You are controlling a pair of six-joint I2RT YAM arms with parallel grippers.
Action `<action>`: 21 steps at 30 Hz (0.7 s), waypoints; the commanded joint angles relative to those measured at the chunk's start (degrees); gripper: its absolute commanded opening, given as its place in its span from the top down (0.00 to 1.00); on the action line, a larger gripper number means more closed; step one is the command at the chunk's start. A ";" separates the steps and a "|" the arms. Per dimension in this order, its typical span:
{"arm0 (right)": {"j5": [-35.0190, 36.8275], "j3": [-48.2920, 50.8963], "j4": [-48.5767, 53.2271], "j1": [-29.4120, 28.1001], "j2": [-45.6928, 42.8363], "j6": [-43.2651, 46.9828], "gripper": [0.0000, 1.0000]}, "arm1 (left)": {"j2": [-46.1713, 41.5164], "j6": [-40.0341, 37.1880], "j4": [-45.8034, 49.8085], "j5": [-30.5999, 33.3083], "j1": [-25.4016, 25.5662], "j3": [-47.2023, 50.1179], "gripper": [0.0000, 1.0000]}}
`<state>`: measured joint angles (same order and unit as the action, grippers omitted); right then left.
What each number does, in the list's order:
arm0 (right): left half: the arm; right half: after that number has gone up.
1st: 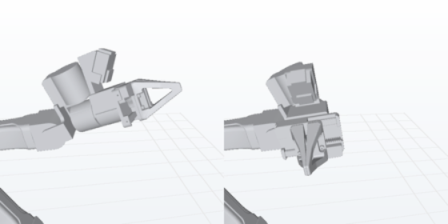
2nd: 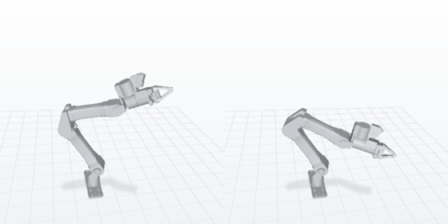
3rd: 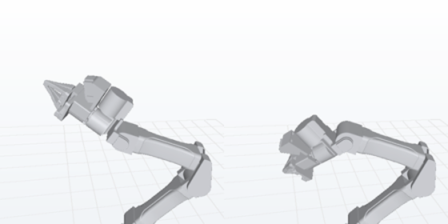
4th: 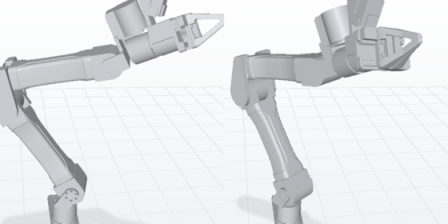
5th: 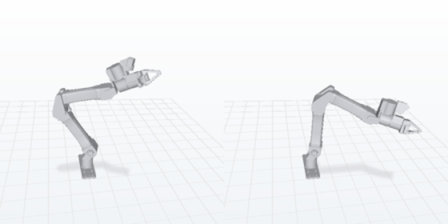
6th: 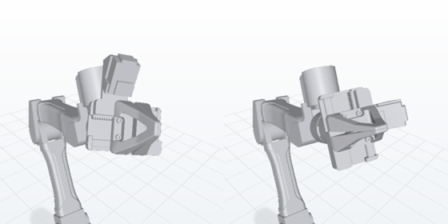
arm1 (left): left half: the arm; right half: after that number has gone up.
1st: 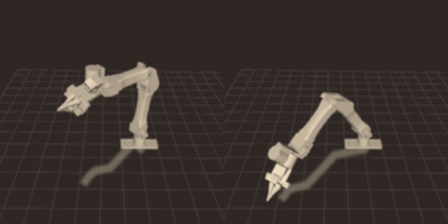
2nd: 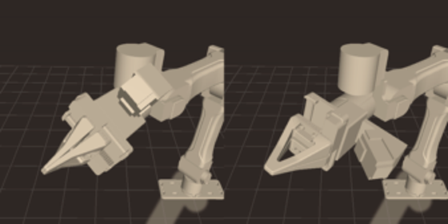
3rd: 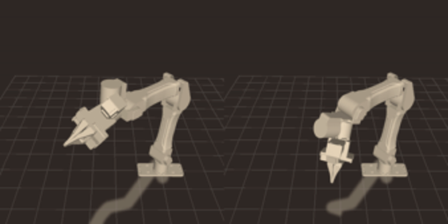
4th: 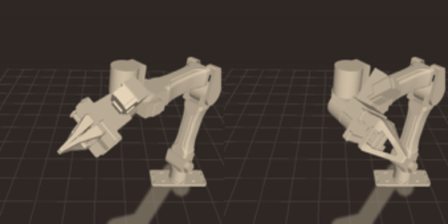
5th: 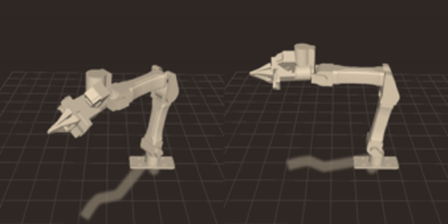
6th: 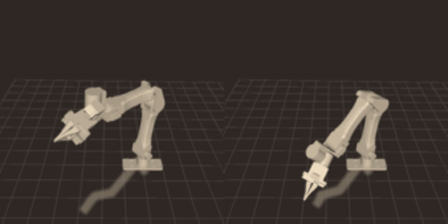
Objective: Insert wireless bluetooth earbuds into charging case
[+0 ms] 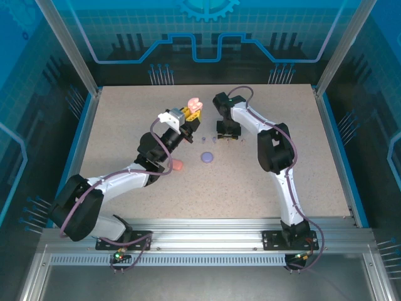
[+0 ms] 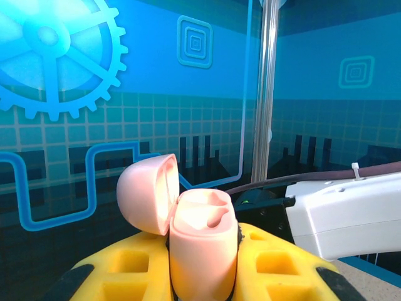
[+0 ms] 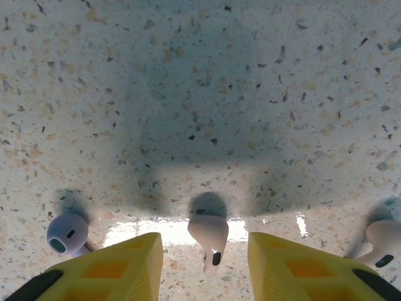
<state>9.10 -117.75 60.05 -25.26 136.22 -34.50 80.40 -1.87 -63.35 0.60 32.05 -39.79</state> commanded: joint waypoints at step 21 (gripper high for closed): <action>-0.26 0.64 0.07 -1.02 2.48 0.06 0.67 | -0.50 0.11 -1.82 -1.79 0.10 -1.41 1.00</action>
<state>9.85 -117.71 59.94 -25.26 137.25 -34.50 80.40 -1.85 -63.33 0.16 32.05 -39.81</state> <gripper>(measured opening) 0.338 0.204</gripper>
